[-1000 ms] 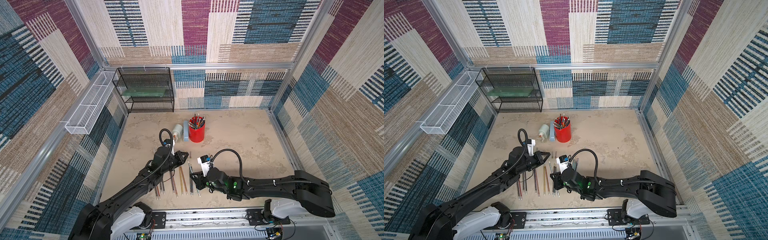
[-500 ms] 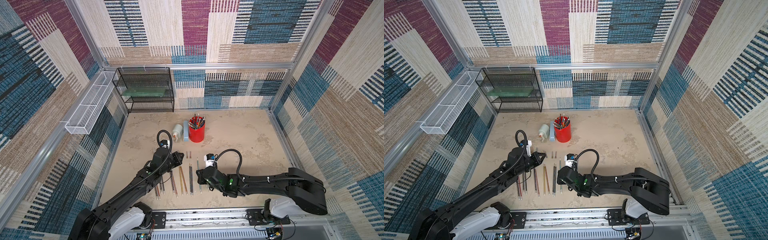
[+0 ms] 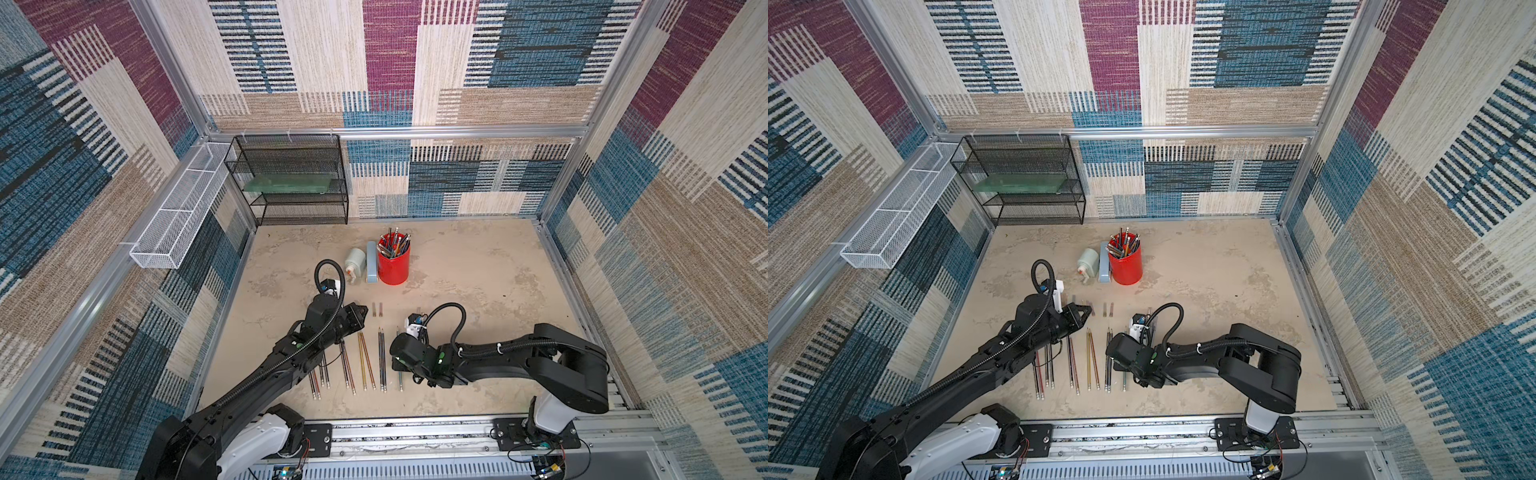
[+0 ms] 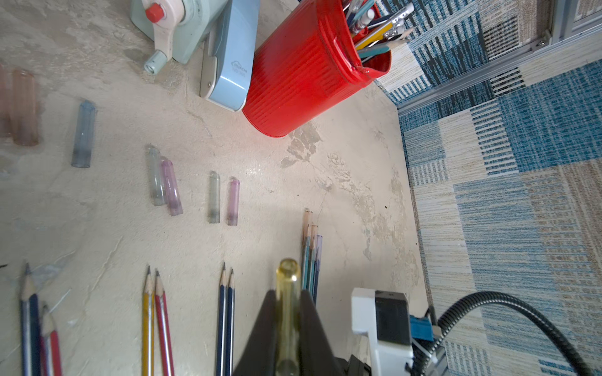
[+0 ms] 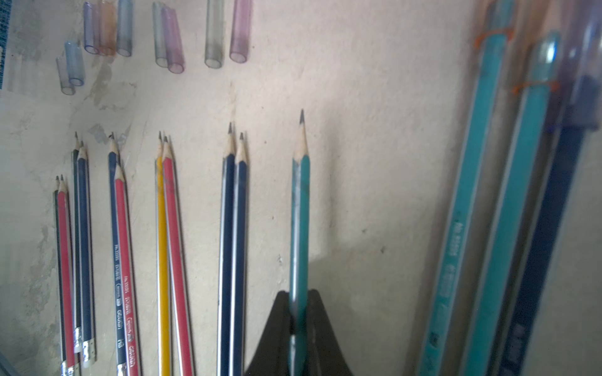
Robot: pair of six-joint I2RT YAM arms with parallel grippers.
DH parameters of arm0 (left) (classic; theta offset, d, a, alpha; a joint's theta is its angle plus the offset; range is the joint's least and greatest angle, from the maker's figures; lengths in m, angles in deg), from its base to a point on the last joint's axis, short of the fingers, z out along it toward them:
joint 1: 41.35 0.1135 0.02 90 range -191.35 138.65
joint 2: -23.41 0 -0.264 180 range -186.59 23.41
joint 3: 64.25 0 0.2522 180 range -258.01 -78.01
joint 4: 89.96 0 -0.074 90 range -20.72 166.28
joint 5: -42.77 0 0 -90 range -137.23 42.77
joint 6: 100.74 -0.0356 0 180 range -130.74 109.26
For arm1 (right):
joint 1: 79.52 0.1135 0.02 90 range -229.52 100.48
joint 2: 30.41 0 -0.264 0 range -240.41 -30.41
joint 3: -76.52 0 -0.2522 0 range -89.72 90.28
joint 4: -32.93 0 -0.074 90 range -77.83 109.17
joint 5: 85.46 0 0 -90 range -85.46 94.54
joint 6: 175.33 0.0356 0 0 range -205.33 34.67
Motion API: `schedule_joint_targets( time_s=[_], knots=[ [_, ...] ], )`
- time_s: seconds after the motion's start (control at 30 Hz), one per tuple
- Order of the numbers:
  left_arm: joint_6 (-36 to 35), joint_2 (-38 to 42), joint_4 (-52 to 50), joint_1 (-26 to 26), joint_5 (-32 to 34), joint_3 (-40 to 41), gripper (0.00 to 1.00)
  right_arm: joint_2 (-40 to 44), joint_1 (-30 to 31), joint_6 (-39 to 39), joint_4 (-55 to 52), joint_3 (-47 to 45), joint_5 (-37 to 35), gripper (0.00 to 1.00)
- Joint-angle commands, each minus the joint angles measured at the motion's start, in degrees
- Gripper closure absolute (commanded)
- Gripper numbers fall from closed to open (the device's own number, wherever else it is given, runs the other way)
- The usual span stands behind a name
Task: Remove the protective cover of the pencils
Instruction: Place the pencil at the center of the board.
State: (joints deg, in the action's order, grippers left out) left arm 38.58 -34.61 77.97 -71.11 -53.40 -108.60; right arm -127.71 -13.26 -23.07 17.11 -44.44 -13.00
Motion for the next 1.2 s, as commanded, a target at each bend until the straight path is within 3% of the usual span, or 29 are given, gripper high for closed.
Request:
schedule_joint_targets(
  time_s=[0.0,0.53,1.17],
  knots=[
    [-1.1,0.2,-0.6,0.0,0.1,-0.3,1.00,-0.3,0.0,1.9,-1.2,0.4,-0.3,1.00],
    [-1.0,0.8,-1.0,0.0,-0.1,-0.2,1.00,-2.6,-0.5,2.6,-3.2,1.9,-0.5,0.77],
    [-1.9,0.5,-0.5,0.0,-1.5,-0.7,1.00,-2.8,-0.8,2.7,-4.5,2.7,-0.8,0.80]
  ],
)
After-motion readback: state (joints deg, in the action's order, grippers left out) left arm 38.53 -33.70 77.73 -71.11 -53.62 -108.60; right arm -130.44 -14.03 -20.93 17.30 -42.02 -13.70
